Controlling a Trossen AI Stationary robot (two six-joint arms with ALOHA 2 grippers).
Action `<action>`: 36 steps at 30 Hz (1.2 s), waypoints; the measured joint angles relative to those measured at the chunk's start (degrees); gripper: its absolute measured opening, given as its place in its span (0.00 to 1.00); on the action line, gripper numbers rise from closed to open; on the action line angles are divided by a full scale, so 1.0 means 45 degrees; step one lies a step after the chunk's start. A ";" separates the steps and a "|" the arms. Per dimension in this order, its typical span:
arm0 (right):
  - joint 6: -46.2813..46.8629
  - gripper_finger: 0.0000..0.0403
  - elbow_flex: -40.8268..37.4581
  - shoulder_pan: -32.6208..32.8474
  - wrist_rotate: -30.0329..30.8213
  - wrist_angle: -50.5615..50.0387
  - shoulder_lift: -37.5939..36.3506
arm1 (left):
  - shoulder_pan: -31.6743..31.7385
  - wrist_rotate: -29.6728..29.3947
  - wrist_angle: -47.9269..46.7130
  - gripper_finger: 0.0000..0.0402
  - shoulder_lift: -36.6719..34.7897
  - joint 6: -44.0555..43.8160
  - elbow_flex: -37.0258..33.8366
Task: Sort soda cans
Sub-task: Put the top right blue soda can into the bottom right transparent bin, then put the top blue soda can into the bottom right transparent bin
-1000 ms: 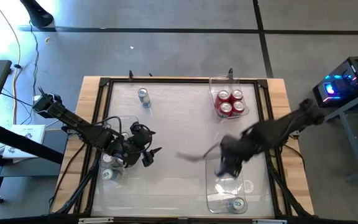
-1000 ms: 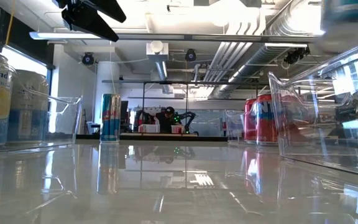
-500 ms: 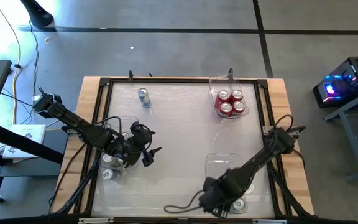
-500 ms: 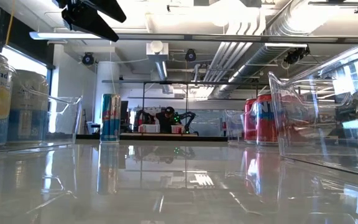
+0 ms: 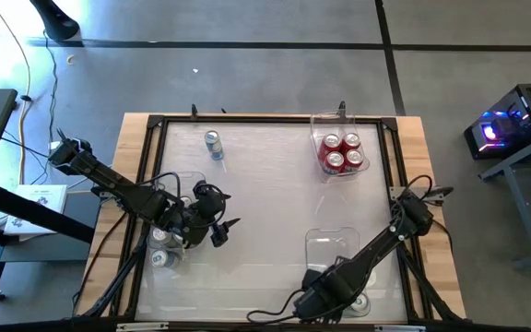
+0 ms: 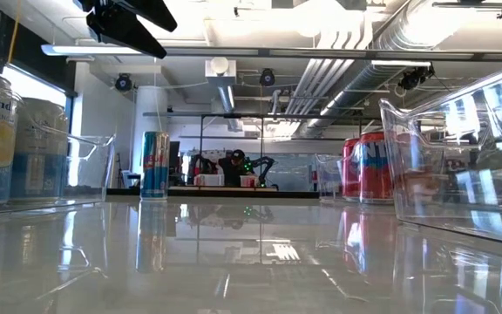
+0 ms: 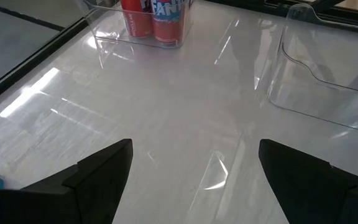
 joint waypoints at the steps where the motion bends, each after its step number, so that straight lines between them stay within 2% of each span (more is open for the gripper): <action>1: -0.0032 0.74 0.0000 0.0000 -0.0187 0.0007 -0.0015 | 0.0000 0.0003 0.0000 0.86 0.0000 0.0000 0.0000; 7: -0.0260 0.77 0.0011 0.0000 -0.1042 -0.0062 -0.0092 | 0.0000 0.0015 0.0000 0.86 0.0000 0.0000 0.0000; 11: -0.0417 0.77 0.1005 0.0106 -0.0314 -0.0932 -0.0238 | 0.0000 0.0024 0.0014 0.86 0.0000 -0.0074 0.0005; 14: -0.0477 0.78 0.1905 0.0313 0.1382 -0.0868 -0.0616 | -0.0020 0.0103 0.0024 0.86 0.0000 -0.0137 0.0005; 18: -0.1497 0.78 0.2930 0.0793 0.5037 -0.0860 -0.1009 | -0.0042 0.0250 0.0243 0.86 -0.0004 -0.0072 0.0005; 20: -0.2390 0.78 0.3021 0.1100 0.6988 -0.0831 -0.1216 | -0.0139 -0.0211 0.0389 0.86 -0.0002 0.0126 0.0009; 22: -0.2681 0.78 0.2856 0.1364 0.8349 -0.0877 -0.1430 | -0.0223 -0.0776 0.0413 0.86 -0.0034 0.0441 0.0005; 26: -0.2352 0.78 0.1605 0.1670 1.0003 -0.0834 -0.1971 | -0.0085 -0.0466 0.0410 0.86 -0.0413 0.0939 0.0008; 30: -0.1549 0.78 -0.1261 0.1724 1.0662 0.0136 -0.2896 | 0.0382 0.1359 0.0992 0.86 -0.0836 0.2034 0.0009; 33: -0.1797 0.78 -0.3807 0.1528 1.1123 0.2696 -0.3837 | 0.0898 0.3099 0.2558 0.86 -0.0910 0.3531 0.0008; 36: -0.3434 0.78 -0.6069 0.0963 1.2654 0.6687 -0.4899 | 0.1706 0.4560 0.3879 0.86 -0.0918 0.4454 0.0015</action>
